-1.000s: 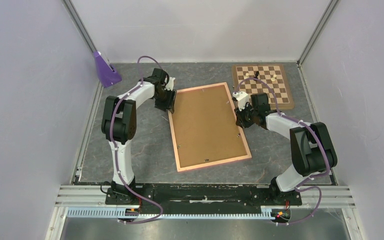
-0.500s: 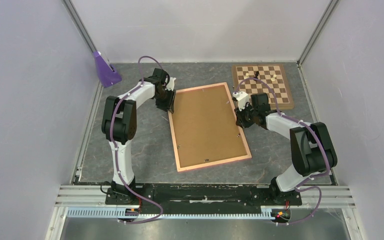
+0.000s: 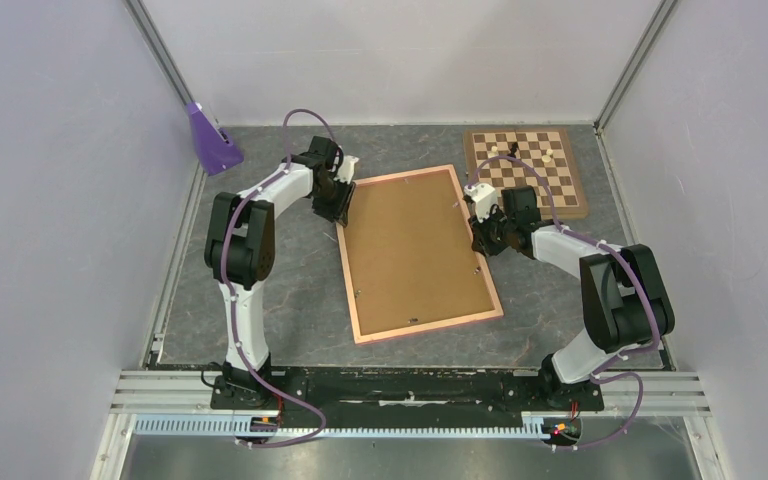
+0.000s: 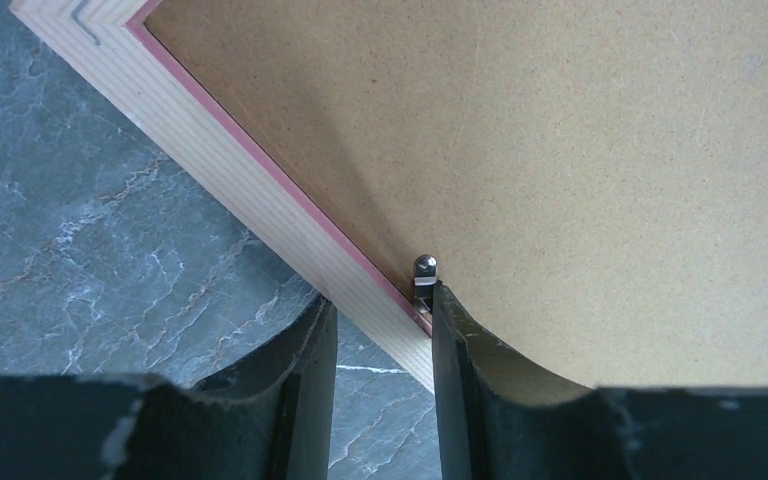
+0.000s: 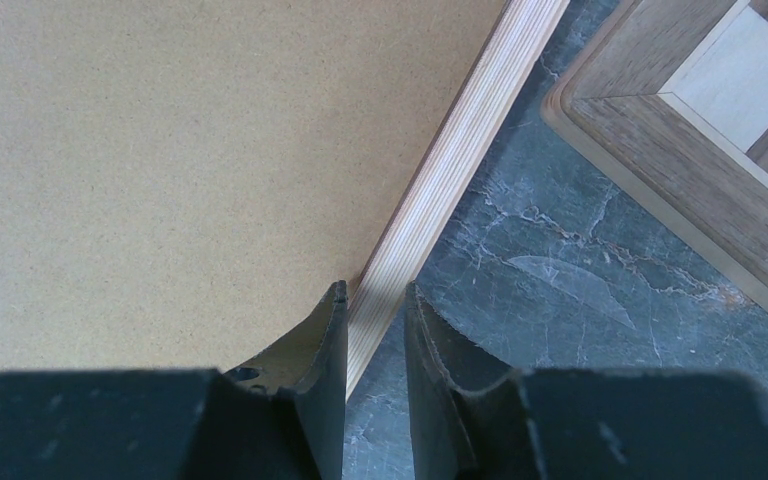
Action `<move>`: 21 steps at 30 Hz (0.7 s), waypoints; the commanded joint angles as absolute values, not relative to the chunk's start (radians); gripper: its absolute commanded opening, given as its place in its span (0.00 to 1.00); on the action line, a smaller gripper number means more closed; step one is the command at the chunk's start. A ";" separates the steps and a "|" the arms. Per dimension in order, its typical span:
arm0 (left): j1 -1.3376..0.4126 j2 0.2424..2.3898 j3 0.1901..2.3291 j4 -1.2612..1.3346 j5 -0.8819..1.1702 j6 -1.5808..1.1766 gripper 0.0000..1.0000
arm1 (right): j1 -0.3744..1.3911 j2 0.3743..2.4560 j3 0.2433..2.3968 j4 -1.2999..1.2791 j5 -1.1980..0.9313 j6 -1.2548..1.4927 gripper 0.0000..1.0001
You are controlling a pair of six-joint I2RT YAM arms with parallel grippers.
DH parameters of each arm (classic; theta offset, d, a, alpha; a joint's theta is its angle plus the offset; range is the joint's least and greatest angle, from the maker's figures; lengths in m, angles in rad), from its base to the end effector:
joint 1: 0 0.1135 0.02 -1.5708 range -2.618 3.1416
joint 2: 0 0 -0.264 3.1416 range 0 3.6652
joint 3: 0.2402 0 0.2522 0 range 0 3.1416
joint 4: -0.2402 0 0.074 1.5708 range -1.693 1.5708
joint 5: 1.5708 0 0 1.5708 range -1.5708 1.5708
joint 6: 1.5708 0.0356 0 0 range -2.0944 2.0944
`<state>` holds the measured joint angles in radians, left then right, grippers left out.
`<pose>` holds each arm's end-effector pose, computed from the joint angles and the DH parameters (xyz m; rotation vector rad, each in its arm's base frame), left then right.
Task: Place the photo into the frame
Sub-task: Install the photo frame at the center of the board.
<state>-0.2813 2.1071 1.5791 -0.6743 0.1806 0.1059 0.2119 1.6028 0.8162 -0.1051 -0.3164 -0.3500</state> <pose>0.4171 -0.1272 0.1671 0.5800 2.7149 -0.2957 0.3024 0.0764 0.1624 -0.8038 2.2925 0.3269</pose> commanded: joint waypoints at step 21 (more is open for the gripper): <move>-0.281 2.135 1.649 -0.706 0.169 0.165 0.47 | 0.207 1.612 0.827 -0.082 -0.295 -0.417 0.11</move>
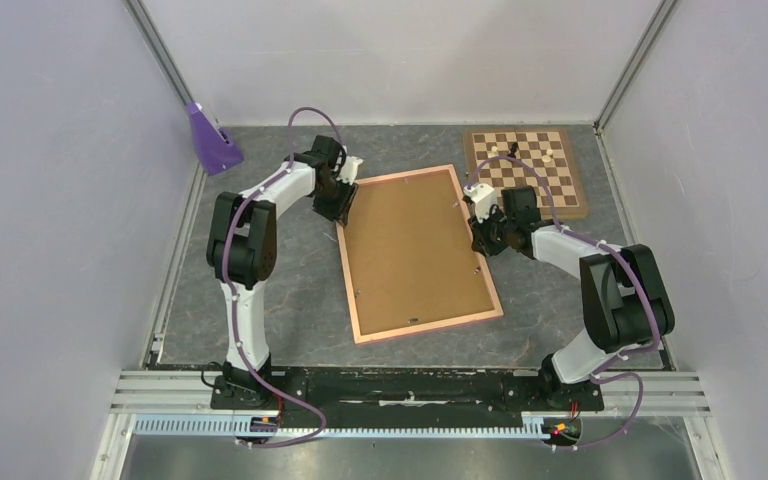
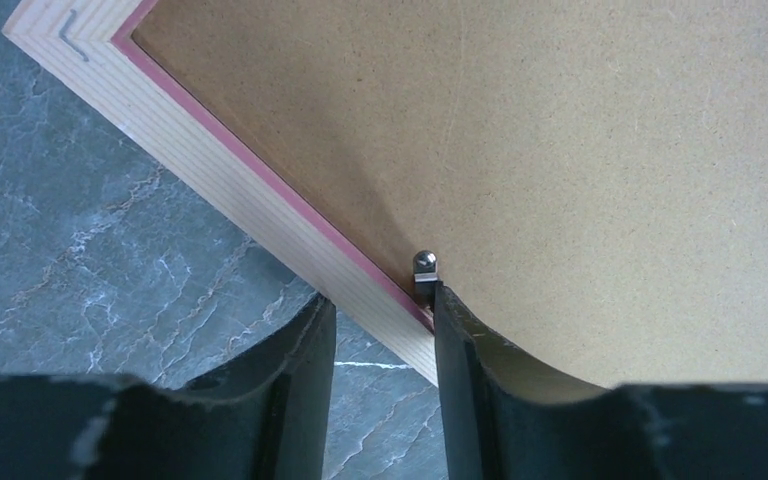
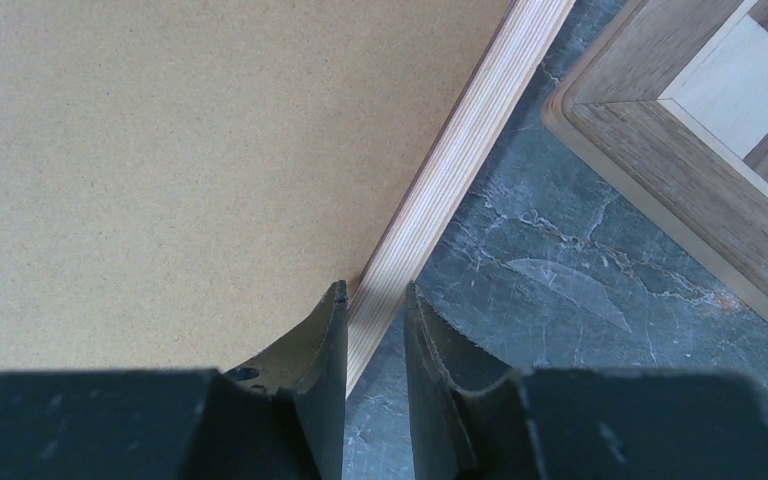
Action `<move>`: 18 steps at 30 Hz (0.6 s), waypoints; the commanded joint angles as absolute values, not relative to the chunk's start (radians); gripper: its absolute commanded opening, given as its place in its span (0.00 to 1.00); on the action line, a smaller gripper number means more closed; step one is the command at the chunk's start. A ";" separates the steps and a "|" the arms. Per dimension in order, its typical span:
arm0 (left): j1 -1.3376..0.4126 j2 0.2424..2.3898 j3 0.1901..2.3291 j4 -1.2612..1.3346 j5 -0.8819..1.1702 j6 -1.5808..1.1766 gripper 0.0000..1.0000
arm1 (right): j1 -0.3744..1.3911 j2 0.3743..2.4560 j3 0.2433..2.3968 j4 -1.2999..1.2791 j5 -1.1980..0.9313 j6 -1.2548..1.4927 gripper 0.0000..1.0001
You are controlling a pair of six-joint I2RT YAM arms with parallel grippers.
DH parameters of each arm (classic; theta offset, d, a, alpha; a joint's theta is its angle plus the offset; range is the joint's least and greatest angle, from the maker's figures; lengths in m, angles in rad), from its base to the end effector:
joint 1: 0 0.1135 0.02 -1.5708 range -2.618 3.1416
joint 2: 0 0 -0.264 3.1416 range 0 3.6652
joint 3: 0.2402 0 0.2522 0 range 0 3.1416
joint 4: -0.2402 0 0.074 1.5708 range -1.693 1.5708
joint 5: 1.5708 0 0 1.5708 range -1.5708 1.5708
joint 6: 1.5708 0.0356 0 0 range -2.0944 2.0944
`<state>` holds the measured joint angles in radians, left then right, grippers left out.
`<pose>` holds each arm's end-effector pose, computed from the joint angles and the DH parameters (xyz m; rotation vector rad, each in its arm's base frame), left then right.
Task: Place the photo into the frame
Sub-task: Install the photo frame at the center of the board.
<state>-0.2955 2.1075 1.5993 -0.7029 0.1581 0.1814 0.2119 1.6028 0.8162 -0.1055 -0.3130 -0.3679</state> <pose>0.4160 -0.1325 0.1714 0.6959 2.6931 -0.2488 0.3024 0.0763 0.1624 -0.8227 2.2855 0.3148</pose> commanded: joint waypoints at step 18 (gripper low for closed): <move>-0.233 2.032 1.616 -0.769 0.325 -0.011 0.74 | 0.207 1.599 0.819 -0.081 -0.310 -0.403 0.11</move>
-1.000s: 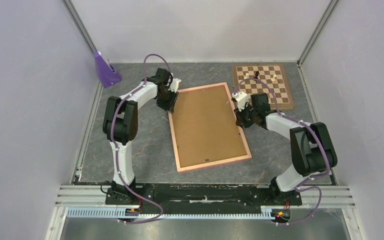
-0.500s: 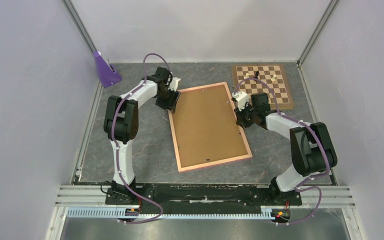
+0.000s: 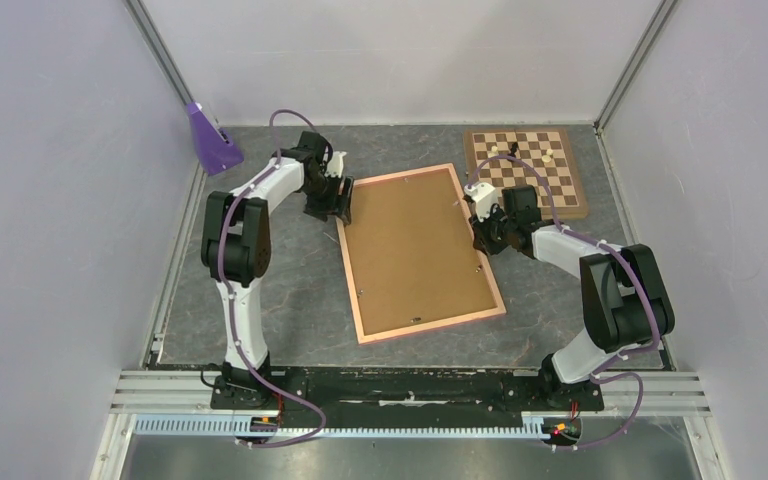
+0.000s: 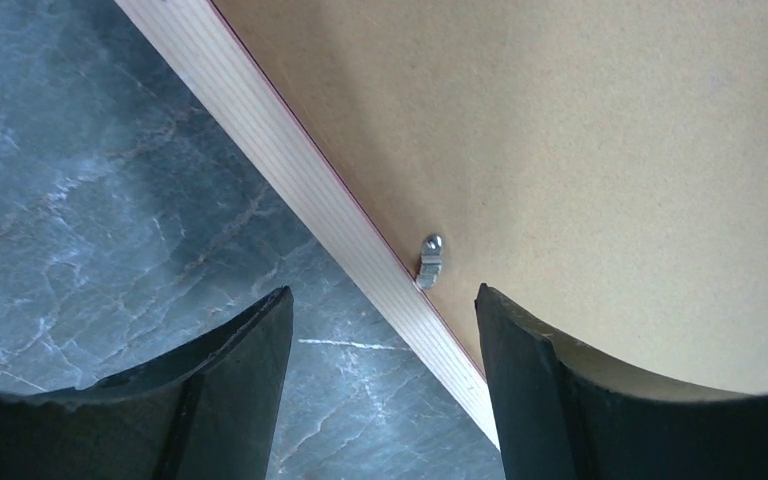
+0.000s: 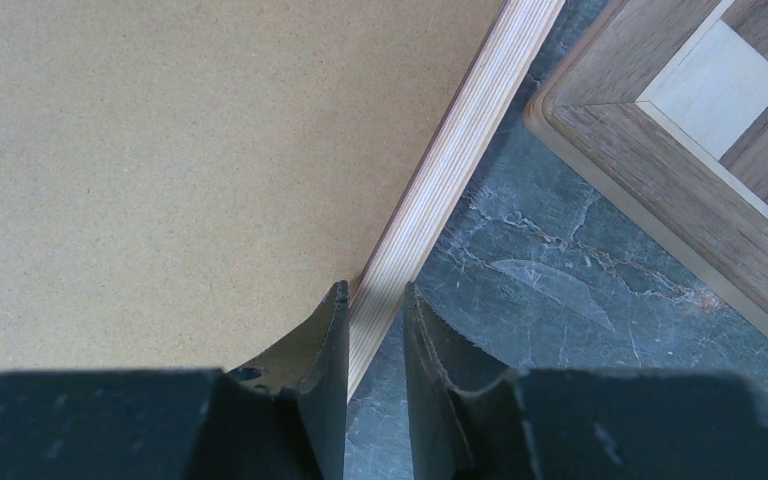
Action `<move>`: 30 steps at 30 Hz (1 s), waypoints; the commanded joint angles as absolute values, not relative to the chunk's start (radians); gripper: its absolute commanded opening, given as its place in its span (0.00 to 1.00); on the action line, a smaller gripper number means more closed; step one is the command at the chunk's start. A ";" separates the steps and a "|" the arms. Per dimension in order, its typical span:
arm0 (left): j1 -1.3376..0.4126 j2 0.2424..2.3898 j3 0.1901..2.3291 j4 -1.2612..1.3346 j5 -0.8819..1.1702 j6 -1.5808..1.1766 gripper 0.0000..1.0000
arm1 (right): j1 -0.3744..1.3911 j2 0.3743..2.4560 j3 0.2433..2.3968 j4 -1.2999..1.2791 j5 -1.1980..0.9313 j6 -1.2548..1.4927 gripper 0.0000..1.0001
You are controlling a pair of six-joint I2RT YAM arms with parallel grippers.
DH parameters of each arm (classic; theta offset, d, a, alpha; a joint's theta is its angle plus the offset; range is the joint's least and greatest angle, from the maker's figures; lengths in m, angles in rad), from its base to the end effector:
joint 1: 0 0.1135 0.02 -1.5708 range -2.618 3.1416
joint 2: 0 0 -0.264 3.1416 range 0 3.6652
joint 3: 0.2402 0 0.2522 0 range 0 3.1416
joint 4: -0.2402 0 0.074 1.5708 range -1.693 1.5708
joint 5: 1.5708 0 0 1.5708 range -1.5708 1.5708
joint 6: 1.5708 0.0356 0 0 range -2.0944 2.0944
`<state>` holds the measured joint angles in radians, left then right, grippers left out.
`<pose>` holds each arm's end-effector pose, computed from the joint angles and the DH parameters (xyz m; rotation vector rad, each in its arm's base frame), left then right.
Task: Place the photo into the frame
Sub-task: Install the photo frame at the center of the board.
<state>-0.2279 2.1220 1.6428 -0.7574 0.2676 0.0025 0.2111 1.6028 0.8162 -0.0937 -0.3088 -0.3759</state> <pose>0.4254 -0.1083 0.1764 0.3863 2.7832 -0.4290 0.3035 0.0761 0.1631 -0.8277 2.2717 0.3030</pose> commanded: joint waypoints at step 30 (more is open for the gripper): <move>-0.358 1.671 1.315 -0.741 0.302 0.240 0.74 | 0.275 1.591 0.854 -0.156 -0.328 -0.468 0.10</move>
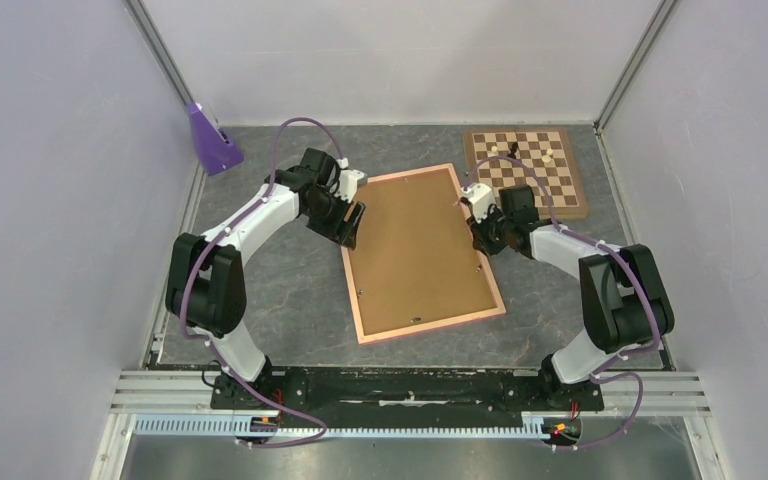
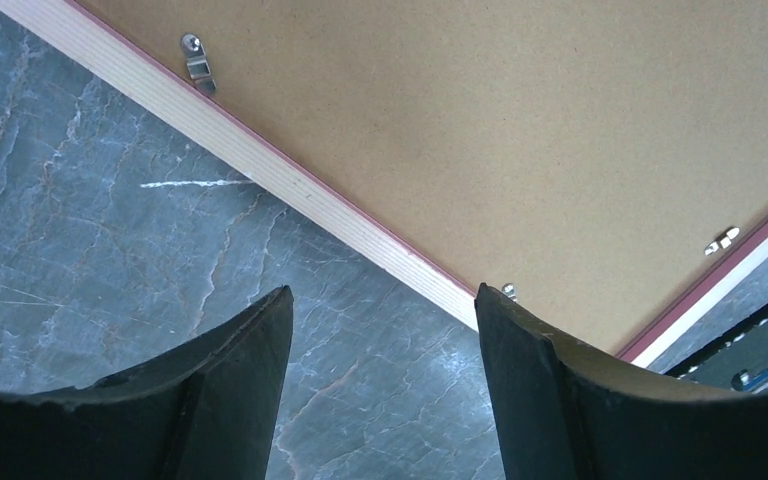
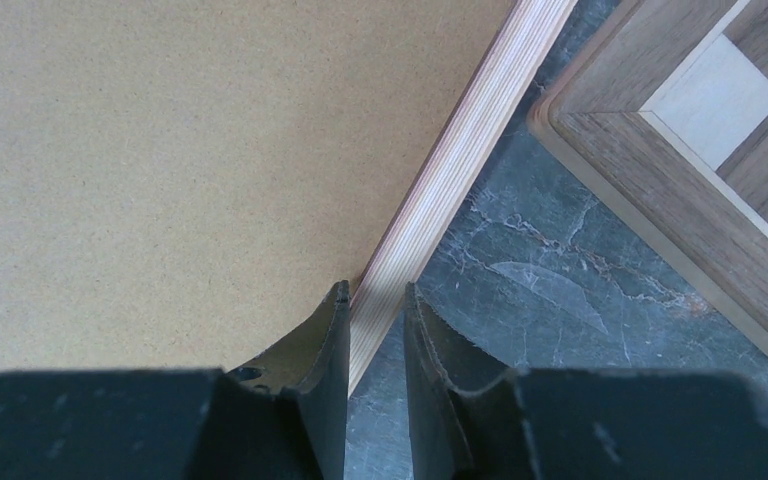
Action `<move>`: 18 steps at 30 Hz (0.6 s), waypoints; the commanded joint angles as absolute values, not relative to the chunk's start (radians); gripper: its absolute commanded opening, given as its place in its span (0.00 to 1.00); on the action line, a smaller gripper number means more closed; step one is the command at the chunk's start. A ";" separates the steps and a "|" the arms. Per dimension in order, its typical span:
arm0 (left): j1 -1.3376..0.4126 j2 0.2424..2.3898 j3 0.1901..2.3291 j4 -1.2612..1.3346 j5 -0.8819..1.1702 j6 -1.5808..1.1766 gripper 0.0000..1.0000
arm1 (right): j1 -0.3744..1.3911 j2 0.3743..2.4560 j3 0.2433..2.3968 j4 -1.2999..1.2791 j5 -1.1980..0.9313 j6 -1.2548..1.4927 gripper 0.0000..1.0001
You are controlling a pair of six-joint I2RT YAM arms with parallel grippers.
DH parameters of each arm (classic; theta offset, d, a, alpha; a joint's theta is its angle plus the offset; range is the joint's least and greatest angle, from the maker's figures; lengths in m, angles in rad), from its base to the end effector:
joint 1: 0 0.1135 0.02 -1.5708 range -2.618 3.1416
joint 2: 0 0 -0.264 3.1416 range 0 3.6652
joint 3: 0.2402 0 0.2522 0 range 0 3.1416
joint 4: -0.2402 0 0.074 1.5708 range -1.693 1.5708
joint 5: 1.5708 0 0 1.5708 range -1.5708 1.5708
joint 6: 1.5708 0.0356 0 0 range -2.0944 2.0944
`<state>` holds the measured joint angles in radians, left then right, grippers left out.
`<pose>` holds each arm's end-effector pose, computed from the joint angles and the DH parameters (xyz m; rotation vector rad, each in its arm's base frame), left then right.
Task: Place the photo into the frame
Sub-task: Install the photo frame at the center of the board.
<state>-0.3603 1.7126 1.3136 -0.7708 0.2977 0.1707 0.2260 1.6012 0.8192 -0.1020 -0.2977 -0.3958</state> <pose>0.3224 -0.1326 0.2355 0.7981 2.6174 -0.4609 0.3023 0.0802 0.1638 -0.8637 2.2638 0.2882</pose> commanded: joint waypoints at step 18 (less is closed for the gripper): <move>-0.363 1.707 1.359 -0.751 0.256 0.396 0.74 | 0.301 1.782 1.120 -0.423 -0.437 -0.840 0.09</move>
